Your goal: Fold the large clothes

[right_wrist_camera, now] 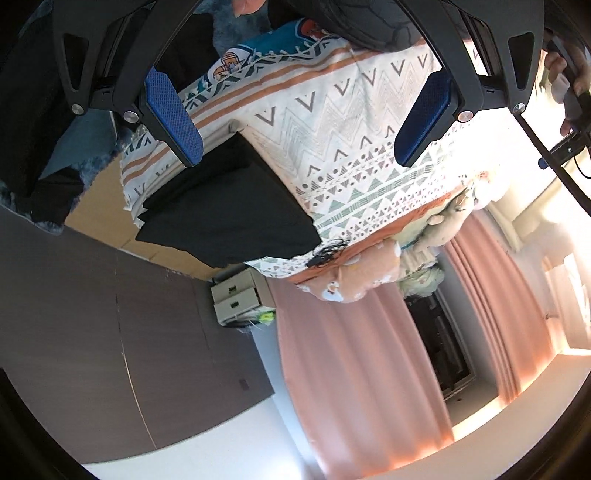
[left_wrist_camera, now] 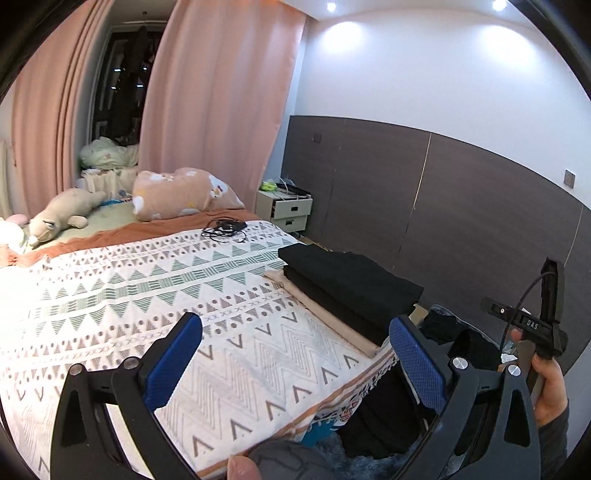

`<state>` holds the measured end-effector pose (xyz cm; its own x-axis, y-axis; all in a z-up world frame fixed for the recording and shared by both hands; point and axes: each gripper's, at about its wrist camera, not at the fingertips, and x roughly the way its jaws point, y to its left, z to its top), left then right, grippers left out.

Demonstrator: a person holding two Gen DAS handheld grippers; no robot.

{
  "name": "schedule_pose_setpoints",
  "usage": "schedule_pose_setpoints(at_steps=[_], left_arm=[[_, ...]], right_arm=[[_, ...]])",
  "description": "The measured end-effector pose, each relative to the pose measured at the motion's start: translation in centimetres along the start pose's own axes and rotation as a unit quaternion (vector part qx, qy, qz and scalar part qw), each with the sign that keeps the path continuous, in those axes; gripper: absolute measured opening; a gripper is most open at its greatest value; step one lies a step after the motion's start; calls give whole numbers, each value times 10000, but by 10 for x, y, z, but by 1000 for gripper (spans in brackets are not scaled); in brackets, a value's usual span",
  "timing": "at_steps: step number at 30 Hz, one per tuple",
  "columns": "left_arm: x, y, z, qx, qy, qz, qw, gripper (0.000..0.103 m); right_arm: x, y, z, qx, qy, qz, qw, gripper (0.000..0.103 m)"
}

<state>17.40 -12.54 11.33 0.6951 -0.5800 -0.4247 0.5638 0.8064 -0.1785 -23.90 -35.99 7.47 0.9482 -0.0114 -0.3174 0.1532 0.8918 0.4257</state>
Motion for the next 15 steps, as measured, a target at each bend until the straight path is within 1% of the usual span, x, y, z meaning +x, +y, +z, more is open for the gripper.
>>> schedule_pose_setpoints(at_steps=[1,6,10,15], left_arm=[[-6,0,-4,-6,-33,25,10000,103],[-46,2,-31,17,-416,447,9981,103],[-69,9,-53,-227,-604,568,9963,103],[-98,14,-81,-388,-831,875,9919,103]], right_arm=[[-2,2,-5,-45,-10,24,10000,103],[-14,16,-27,-247,-74,202,9995,103],[-22,25,-47,-441,-39,270,9987,103],[-33,37,-64,-663,-66,349,9972,103]])
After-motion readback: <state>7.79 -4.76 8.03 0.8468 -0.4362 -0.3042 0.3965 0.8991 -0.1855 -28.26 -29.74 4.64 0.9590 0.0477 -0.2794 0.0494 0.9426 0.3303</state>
